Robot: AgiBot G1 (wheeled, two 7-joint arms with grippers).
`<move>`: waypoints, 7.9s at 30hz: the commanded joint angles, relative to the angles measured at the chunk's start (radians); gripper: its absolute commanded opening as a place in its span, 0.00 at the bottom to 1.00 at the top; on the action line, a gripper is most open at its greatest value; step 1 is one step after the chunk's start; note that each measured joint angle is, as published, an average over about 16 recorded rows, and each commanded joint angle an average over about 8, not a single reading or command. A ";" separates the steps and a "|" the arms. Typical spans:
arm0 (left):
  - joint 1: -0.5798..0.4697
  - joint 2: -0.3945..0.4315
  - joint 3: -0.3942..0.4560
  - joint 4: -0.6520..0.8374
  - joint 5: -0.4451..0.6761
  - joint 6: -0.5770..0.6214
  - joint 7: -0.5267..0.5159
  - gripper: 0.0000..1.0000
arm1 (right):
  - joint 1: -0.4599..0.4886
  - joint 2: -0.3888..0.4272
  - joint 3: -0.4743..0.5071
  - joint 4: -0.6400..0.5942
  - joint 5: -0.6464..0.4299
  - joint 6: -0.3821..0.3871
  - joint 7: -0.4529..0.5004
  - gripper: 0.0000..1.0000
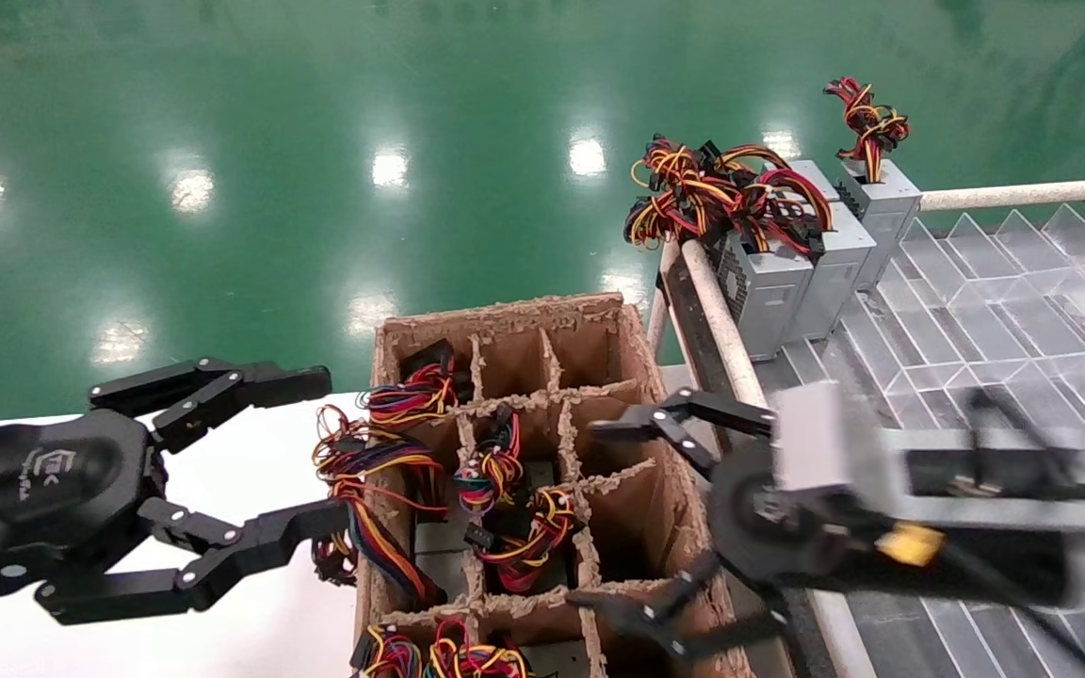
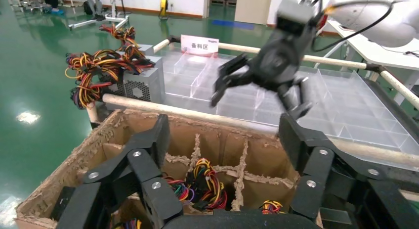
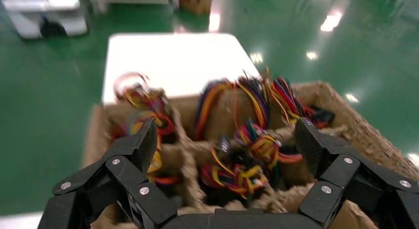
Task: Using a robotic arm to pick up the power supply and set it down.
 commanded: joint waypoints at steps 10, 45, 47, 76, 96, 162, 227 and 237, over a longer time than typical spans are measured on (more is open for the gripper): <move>0.000 0.000 0.000 0.000 0.000 0.000 0.000 0.00 | 0.103 -0.142 -0.105 -0.136 -0.199 0.037 -0.028 0.28; 0.000 0.000 0.000 0.000 0.000 0.000 0.000 0.00 | 0.149 -0.239 -0.158 -0.363 -0.256 0.005 -0.096 0.00; 0.000 0.000 0.000 0.000 0.000 0.000 0.000 0.00 | 0.150 -0.236 -0.160 -0.355 -0.259 0.002 -0.089 0.00; 0.000 0.000 0.000 0.000 0.000 0.000 0.000 0.00 | 0.169 -0.175 -0.145 -0.134 -0.258 0.005 0.005 0.00; 0.000 0.000 0.000 0.000 0.000 0.000 0.000 0.00 | 0.369 -0.125 -0.092 0.089 -0.277 -0.017 0.024 0.00; 0.000 0.000 0.000 0.000 0.000 0.000 0.000 0.00 | 0.501 0.180 -0.024 0.096 -0.522 0.101 -0.023 0.00; 0.000 0.000 0.000 0.000 0.000 0.000 0.000 0.00 | 0.448 0.003 -0.084 0.016 -0.574 0.183 0.059 1.00; 0.000 0.000 0.000 0.000 0.000 0.000 0.000 0.00 | 0.412 0.023 -0.012 0.013 -0.412 0.182 0.012 1.00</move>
